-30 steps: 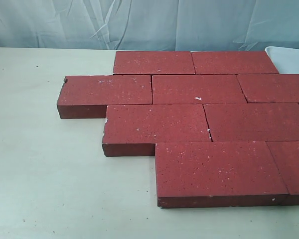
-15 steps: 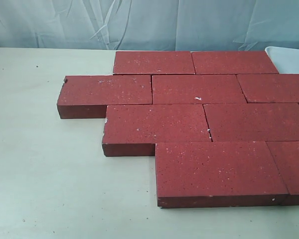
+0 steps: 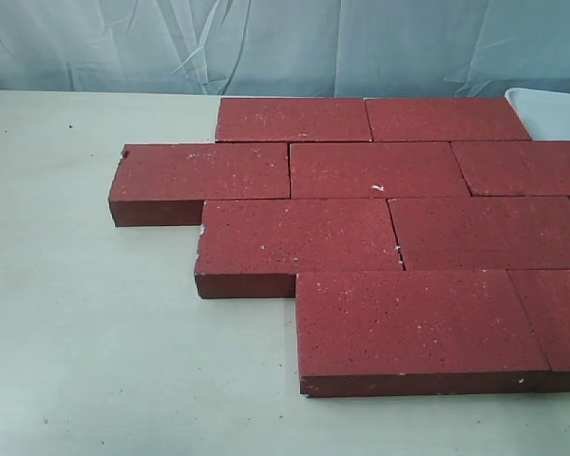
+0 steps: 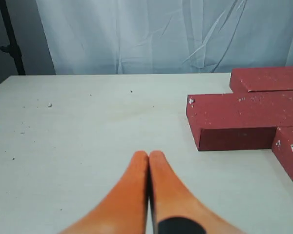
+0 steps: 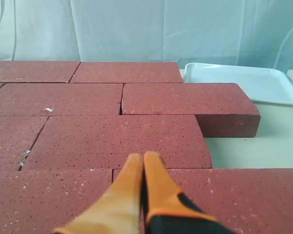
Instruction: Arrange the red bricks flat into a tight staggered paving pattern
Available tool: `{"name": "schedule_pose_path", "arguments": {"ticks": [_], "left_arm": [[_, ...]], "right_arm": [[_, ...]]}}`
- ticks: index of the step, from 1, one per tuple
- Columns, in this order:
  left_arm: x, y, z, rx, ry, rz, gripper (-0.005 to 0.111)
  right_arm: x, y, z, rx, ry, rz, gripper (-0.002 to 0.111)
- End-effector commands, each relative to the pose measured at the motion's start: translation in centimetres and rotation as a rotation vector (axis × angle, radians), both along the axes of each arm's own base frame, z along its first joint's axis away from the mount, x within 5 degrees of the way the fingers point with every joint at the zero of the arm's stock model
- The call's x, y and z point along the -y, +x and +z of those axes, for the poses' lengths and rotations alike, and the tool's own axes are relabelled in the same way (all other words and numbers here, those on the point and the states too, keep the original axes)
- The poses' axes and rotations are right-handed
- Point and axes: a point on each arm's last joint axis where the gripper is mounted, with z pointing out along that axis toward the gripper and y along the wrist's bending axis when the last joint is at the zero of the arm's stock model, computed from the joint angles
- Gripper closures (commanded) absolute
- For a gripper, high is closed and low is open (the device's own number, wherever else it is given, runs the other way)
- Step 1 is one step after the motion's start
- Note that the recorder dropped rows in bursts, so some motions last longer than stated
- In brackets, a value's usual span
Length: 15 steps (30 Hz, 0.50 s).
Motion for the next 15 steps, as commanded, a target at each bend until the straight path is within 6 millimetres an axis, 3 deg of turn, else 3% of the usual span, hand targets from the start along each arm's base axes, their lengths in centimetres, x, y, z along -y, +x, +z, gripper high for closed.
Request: {"name": "schedule_pose_path", "arguments": {"ticks": [1,3,15], "left_arm": [[0.0,0.4,-2.2,-0.028,-0.007,-0.004,0.107],[0.0,0.5,-3.3,-0.056,-0.001,-0.003,0.107],[0.1,0.5,-3.1,-0.035,-0.008,-0.006,0.107]], "right_arm": [[0.0,0.0,0.1,0.017,0.000,-0.003,0.109],[0.0,0.0,0.1,0.017,0.000,-0.003,0.109],[0.0,0.0,0.1,0.017,0.000,-0.003,0.109]]}}
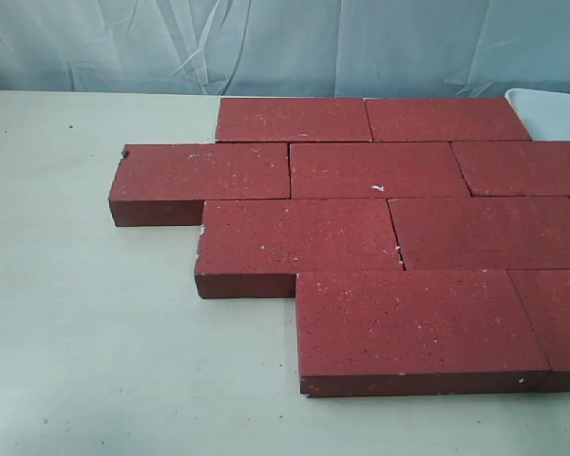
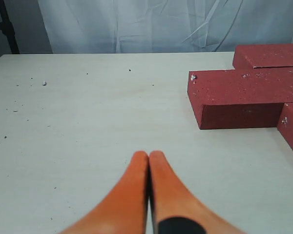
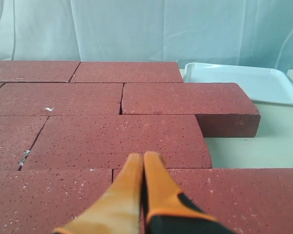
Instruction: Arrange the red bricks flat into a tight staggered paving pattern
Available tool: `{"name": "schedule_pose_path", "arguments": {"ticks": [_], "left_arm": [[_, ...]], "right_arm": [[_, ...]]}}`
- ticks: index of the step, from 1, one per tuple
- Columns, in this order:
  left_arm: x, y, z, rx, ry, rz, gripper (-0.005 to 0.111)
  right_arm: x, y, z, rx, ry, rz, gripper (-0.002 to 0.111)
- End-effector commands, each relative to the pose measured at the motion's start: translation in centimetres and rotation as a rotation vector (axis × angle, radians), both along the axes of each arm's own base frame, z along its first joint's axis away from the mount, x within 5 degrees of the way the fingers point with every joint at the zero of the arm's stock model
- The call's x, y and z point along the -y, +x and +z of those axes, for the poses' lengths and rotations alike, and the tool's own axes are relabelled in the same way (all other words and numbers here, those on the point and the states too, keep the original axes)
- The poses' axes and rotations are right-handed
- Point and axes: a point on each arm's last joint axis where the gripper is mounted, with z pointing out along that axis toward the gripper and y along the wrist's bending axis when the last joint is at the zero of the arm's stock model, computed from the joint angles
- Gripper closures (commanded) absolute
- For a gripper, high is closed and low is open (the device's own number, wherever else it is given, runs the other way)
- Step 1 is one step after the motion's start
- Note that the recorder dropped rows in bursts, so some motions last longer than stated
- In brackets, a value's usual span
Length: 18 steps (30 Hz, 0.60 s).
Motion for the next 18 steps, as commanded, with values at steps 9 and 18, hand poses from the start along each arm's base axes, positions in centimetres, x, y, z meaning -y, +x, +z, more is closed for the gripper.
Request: {"name": "schedule_pose_path", "arguments": {"ticks": [9,18], "left_arm": [[0.0,0.0,0.0,0.015,-0.008,-0.005,0.107],[0.1,0.2,1.2,0.153,-0.012,-0.008,0.107]], "right_arm": [[0.0,0.0,0.1,0.017,0.000,-0.003,0.109],[0.0,0.0,0.1,0.017,0.010,-0.002,0.109]]}}
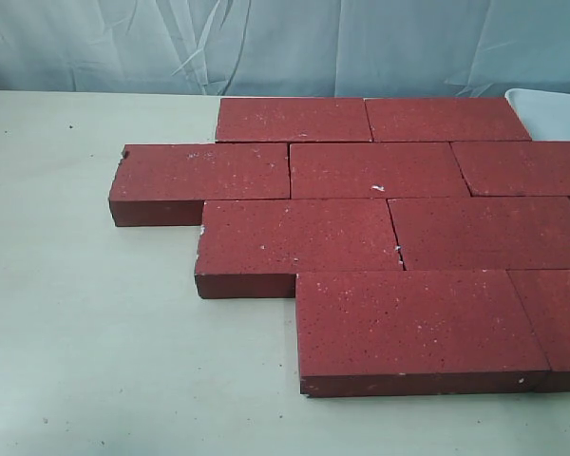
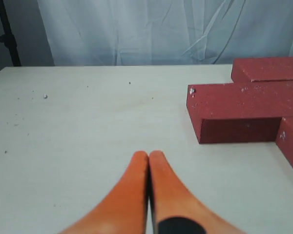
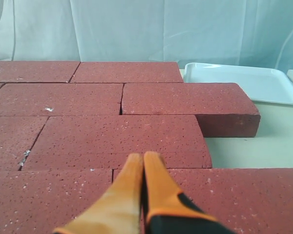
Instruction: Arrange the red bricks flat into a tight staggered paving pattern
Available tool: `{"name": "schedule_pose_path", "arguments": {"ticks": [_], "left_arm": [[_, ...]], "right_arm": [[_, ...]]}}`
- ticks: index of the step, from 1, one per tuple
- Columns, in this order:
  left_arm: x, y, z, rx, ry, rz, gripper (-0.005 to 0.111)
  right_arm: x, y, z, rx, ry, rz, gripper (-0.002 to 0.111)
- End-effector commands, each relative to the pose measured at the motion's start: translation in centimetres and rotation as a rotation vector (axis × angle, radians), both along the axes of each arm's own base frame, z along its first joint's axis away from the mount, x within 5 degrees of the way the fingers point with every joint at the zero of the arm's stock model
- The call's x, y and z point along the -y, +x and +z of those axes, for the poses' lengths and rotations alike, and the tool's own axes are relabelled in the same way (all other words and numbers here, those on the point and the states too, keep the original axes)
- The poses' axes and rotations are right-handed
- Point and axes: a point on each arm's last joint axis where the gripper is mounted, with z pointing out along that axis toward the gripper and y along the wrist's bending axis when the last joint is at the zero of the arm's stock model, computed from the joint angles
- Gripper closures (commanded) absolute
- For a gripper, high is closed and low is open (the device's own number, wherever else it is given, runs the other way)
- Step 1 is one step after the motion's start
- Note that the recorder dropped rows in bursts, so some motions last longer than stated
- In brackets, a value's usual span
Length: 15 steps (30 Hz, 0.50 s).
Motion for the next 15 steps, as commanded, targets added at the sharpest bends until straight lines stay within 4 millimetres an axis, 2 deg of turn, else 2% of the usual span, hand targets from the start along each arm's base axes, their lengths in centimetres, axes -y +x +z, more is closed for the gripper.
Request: {"name": "schedule_pose_path", "arguments": {"ticks": [1,15], "left_arm": [[0.06,0.10,0.78,0.102,-0.010,-0.007,0.107],[0.06,0.11,0.88,0.113,-0.011,-0.007,0.107]], "right_arm": [[-0.01,-0.01,0.07,0.017,0.010,-0.002,0.109],[-0.01,-0.01,0.07,0.017,0.010,-0.002,0.109]]}}
